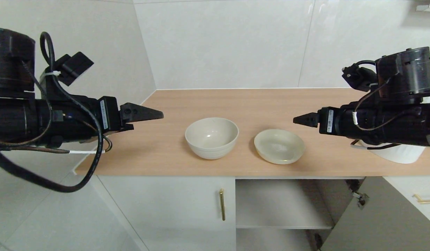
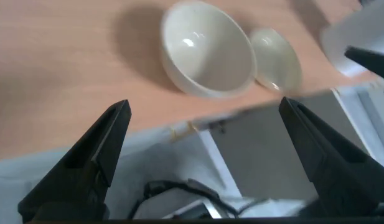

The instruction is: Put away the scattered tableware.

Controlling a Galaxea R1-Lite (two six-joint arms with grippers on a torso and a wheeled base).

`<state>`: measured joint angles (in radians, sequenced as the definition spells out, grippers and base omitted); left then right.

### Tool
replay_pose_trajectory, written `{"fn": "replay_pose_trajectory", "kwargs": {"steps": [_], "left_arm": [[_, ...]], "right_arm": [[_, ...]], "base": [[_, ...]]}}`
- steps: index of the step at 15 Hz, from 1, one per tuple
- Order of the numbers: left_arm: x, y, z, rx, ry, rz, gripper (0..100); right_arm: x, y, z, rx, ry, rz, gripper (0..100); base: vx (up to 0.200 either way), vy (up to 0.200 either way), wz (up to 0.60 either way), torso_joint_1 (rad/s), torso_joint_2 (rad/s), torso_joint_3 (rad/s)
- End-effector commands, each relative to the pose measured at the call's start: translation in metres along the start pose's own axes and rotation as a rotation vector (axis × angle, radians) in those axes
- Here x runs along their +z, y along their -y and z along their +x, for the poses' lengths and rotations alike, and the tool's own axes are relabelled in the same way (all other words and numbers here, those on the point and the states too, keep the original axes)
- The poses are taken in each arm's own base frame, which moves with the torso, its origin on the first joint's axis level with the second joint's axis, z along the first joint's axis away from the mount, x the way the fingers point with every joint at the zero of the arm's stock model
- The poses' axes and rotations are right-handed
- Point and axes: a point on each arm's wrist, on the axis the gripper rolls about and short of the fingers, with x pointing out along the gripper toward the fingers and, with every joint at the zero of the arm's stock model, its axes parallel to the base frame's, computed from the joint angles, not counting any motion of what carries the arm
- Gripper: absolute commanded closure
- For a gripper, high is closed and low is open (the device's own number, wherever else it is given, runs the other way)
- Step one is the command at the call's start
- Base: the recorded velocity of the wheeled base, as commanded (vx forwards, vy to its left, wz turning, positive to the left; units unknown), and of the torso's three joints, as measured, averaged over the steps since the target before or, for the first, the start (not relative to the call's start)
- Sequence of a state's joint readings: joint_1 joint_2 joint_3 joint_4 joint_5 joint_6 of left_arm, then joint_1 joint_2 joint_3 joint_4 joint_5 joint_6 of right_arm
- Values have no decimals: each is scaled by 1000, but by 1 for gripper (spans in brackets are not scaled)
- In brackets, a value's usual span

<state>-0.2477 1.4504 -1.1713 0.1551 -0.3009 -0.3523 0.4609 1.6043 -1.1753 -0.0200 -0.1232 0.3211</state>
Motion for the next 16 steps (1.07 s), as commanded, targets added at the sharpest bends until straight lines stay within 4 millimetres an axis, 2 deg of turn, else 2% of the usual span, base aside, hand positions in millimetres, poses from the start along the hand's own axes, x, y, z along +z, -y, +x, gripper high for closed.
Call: {"fn": "replay_pose_trajectory", "kwargs": {"steps": [1,4,7,11,15,16], "left_arm": [[2,-5,13,29,-18,-29,0],[-8,-8,54,161,-40,-21,0],[-18,-1,88,316,15,24,0],[-23,6,94,303,6,37,0],[-37,2,133,275,-22,47,0],[-38,1,136,277,-28,47,0]], "right_arm": [[-6,-1,17,-55,-24,-5,0],[-17,-19,14,-104,-17,-50,0],[-20,-25,13,-136,-6,-64,0],[-20,-26,13,-140,-4,-62,0],[-21,-25,14,-163,1,-63,0],[-21,-25,14,-163,1,-63,0]], "base": [[0,0,0,0,0,0],[0,0,0,0,0,0],[0,0,0,0,0,0],[0,0,0,0,0,0],[0,0,0,0,0,0],[0,0,0,0,0,0]]}}
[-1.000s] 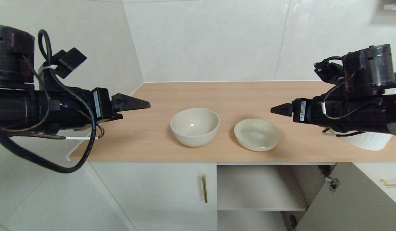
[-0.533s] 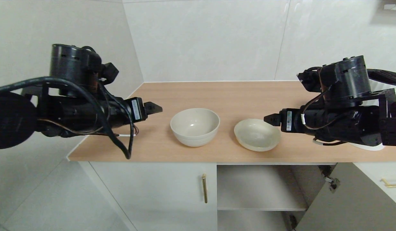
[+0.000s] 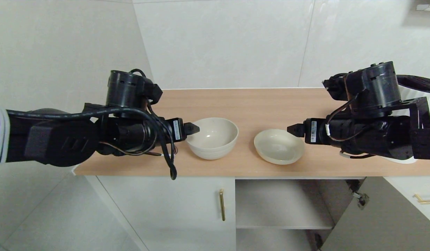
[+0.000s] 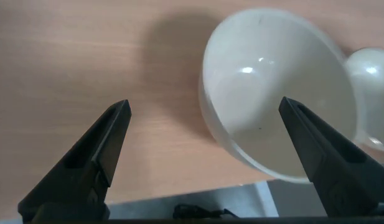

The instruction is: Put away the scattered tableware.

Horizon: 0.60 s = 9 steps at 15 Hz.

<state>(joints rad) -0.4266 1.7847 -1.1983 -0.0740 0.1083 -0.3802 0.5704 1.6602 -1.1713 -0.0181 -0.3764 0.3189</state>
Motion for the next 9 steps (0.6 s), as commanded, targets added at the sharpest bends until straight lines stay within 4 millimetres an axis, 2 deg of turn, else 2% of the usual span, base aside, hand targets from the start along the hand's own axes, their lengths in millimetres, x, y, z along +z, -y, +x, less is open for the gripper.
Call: {"fn": "replay_pose_trajectory", "kwargs": {"steps": [1,5,6,9], "left_arm": [[-9,0,17,13,-37,4,0],[-9,2,17,9,-37,7,0],[-10,3,16,3,-37,9,100],[-11,7,14,-5,-38,17,100]], "right_arm": [[0,0,0,-1,-1,-1,0],[0,0,0,-1,-1,-1,0],[0,0,0,-1,-1,-1,0],[0,0,0,-1,-1,-1,0]], "base": [[0,0,0,0,0,0],[0,0,0,0,0,0],[0,0,0,0,0,0],[0,0,0,0,0,0]]}}
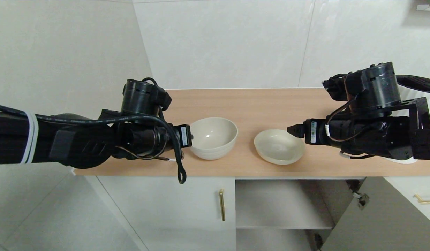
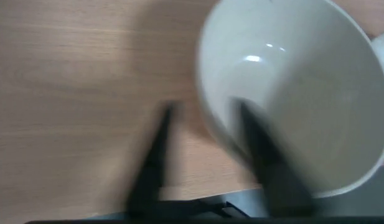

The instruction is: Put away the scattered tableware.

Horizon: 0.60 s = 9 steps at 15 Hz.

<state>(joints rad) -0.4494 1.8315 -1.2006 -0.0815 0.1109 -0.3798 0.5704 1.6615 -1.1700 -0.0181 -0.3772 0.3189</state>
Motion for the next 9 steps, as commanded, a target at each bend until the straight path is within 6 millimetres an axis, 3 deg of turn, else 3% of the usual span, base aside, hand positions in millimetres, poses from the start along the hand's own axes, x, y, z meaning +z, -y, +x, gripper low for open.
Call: {"fn": "replay_pose_trajectory", "kwargs": {"steps": [1,6,9], "left_arm": [[0,1,-2,-1,3,-1,100],[11,1,-38,-33,71,-7,100],[16,6,-66,-73,122,-5,100]], "right_arm": [[0,0,0,0,1,0,0],[-3,-2,7,-8,-14,-8,0],[-15,-5,31,-44,-67,-29,0]], "base": [[0,0,0,0,0,0],[0,0,0,0,0,0],[0,0,0,0,0,0]]}}
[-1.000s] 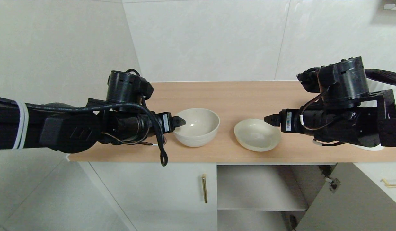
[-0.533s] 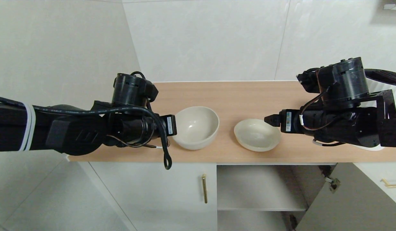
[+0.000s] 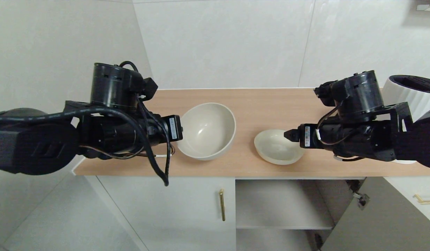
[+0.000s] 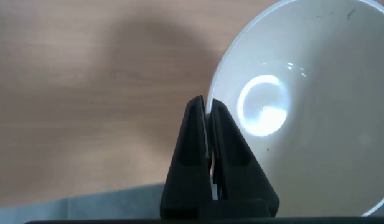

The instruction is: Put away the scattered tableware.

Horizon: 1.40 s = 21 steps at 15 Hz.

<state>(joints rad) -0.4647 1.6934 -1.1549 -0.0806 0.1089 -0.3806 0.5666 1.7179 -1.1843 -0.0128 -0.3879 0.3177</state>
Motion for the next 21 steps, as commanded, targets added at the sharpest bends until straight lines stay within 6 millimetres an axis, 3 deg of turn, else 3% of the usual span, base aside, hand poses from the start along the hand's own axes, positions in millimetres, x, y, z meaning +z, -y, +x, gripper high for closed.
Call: {"fn": "replay_pose_trajectory", "kwargs": {"steps": [1,5,10,11,16,21], "left_arm": [[7,4,-23,-30,48,-1,100],[8,5,-28,-38,58,0,100],[10,6,-34,-44,69,-2,100],[10,6,-34,-43,70,-2,100],[5,14,-41,-81,58,19,100],[-9,13,-56,-102,38,35,100]], "right_arm": [[-8,-2,19,-30,-39,-14,0],[-16,11,56,-119,-86,-8,0],[-16,13,64,-123,-95,0,0],[-16,12,64,-118,-94,3,100],[-8,11,56,-82,-75,55,100],[14,18,3,118,-103,147,100]], "base": [[0,0,0,0,0,0],[0,0,0,0,0,0],[0,0,0,0,0,0],[0,0,0,0,0,0],[0,0,0,0,0,0],[0,0,0,0,0,0]]}}
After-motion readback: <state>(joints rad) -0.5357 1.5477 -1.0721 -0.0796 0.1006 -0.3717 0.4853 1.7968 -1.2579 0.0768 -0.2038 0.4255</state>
